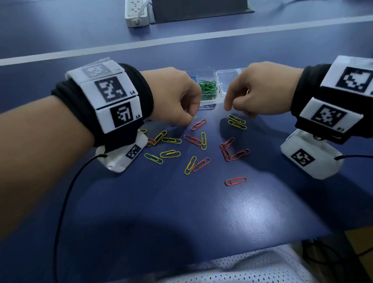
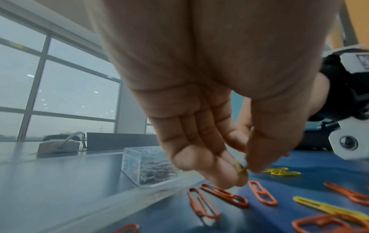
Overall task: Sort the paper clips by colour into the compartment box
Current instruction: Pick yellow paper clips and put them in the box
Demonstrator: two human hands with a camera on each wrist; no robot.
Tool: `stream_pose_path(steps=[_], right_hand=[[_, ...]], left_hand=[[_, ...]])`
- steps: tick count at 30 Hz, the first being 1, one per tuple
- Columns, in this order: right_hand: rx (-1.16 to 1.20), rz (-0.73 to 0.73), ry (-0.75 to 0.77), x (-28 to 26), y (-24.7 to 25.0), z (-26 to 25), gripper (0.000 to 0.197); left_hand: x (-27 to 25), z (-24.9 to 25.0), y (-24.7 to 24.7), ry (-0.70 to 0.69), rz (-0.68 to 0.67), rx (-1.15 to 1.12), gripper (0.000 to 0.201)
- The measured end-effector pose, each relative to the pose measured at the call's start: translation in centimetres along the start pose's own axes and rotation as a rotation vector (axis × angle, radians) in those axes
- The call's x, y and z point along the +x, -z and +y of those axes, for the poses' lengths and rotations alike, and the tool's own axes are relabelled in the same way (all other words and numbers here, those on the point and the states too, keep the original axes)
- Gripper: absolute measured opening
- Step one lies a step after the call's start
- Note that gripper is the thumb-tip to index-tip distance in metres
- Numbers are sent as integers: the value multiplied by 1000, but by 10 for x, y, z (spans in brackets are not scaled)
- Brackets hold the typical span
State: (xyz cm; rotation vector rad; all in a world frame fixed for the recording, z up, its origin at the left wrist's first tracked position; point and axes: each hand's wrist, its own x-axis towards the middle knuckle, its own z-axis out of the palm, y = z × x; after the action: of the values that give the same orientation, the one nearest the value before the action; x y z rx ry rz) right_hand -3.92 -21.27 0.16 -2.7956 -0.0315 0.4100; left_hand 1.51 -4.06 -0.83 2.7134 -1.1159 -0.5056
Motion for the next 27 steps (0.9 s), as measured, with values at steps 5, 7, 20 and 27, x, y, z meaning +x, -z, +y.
stream_pose_path(steps=[5,7,20,27], right_hand=[[-52,-5,-3,-1,-4,6,14],[-105,-12,36,-1,-6,5,7],[-42,-45,122,2,-10,-11,20],[39,-104,149,4,-17,-24,20]], left_hand=[[-4,2,-1,-1,-46,-92,22],[-7,3,-2,6,-59,-96,17],[-24,-13,-6,47,-158,125,17],[-27,-13,-10,40,-152,142,5]])
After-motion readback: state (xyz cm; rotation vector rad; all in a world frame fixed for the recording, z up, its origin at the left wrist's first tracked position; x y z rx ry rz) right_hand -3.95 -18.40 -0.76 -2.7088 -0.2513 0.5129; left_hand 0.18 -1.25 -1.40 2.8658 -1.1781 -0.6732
